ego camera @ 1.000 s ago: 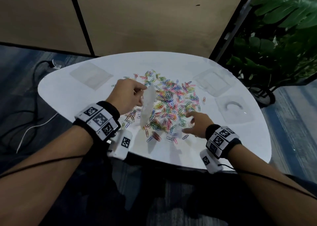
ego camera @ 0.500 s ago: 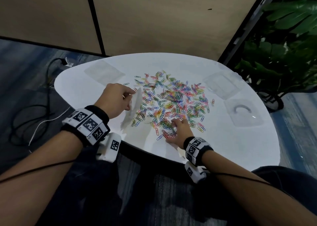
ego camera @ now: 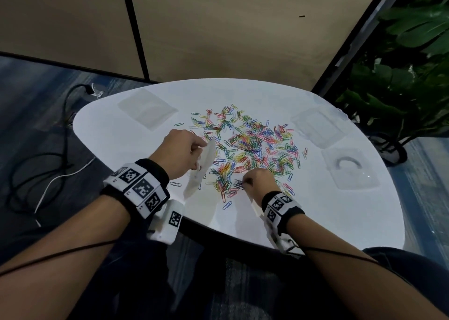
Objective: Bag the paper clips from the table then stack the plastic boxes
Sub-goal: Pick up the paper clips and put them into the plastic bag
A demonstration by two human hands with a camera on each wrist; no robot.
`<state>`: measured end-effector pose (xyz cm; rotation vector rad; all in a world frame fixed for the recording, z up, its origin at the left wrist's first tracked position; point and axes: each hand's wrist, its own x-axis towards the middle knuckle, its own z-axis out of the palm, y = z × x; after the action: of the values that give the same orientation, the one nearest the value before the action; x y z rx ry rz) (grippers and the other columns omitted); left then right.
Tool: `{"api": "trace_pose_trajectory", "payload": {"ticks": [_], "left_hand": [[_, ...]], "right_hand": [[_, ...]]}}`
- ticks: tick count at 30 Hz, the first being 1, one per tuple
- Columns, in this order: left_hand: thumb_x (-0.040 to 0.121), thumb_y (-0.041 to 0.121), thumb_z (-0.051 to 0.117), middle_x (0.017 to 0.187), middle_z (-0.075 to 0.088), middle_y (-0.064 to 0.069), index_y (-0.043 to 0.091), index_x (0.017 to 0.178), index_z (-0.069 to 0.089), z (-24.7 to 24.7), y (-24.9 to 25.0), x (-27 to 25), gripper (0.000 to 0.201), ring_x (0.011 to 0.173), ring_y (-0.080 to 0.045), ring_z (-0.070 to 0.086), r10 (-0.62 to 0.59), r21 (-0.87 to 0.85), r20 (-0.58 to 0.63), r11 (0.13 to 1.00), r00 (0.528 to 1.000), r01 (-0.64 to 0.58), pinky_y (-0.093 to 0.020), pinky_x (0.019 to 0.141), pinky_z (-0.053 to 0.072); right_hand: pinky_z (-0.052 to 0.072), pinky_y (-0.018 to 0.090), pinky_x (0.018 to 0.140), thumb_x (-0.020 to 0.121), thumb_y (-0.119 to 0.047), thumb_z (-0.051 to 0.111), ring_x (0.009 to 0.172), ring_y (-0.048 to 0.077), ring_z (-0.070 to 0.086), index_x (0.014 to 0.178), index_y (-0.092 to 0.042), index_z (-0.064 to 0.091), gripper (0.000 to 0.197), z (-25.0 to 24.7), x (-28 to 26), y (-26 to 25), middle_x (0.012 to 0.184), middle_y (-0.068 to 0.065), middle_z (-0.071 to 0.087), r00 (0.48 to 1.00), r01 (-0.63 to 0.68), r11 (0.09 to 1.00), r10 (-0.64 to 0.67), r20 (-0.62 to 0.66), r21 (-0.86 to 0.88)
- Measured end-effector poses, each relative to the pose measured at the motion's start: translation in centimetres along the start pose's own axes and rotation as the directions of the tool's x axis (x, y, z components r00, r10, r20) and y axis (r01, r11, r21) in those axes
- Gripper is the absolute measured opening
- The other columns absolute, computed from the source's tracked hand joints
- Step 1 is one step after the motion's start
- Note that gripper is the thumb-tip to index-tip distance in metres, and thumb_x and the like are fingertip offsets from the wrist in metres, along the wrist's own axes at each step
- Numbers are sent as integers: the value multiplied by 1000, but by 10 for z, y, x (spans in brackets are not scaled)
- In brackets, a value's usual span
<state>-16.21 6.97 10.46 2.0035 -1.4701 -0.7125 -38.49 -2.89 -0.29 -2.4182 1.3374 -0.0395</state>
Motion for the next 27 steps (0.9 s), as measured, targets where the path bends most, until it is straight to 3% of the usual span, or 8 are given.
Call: {"api": "trace_pose_trajectory", "payload": {"ticks": [3,6,10,12,14,18,23,27], "left_hand": [[94,6,57,80,75,-9,7,119,69,1,2,1,28,63,-19,74,-10,-3,2,1000,1000,10,-37,81,62],[94,5,56,79,75,-11,6,119,69,2,4,3,28,64,-20,74,-10,-13,-6,1000,1000,10,-38,82,62],[94,6,55,76,75,-11,7,120,68,6,9,9,29,64,-21,74,-12,-29,-19,1000,1000,11,-39,84,61],[94,5,54,76,74,-12,6,117,70,8,13,10,28,65,-22,74,-2,-34,-30,999,1000,1,-39,83,61],[93,4,54,80,75,-15,6,113,72,9,17,10,27,71,-26,74,19,-29,-49,999,999,-20,-42,81,61],[93,4,53,82,76,-14,9,112,73,12,23,9,28,69,-23,74,34,-53,-77,998,996,-38,-39,77,62],[93,3,54,83,76,-15,9,109,74,11,27,1,26,71,-26,74,58,-75,-77,995,995,-64,-40,77,62],[93,5,55,84,77,-13,9,110,74,7,26,4,26,71,-22,75,77,-96,-94,992,993,-86,-38,80,62]], "right_hand": [[56,24,78,83,-16,74,76,15,67,86,-14,78,5,-15,7,13,82,-1,73,967,-247,909,250,35,336],[59,38,86,78,-18,80,82,22,74,80,-20,79,3,-38,11,14,83,4,77,923,-352,626,358,145,696],[58,33,87,85,-7,72,95,28,71,107,7,69,27,-84,10,-19,108,24,70,947,-287,115,181,264,951],[57,29,86,88,-7,68,100,27,70,113,10,65,30,-100,7,-41,108,23,69,964,-264,-9,24,264,964],[58,27,85,90,-6,65,98,26,70,113,11,65,29,-104,4,-60,104,21,70,962,-271,-54,-54,268,961],[60,28,80,88,3,64,84,24,71,103,8,67,16,-80,3,-85,96,21,71,968,-250,113,51,245,962],[62,40,75,83,1,68,68,26,72,91,-8,71,12,-68,7,-92,81,17,74,988,-139,584,137,72,799],[55,25,69,83,-7,69,67,17,69,96,-9,77,15,-76,12,-96,78,10,75,995,14,848,43,-95,530]]}}
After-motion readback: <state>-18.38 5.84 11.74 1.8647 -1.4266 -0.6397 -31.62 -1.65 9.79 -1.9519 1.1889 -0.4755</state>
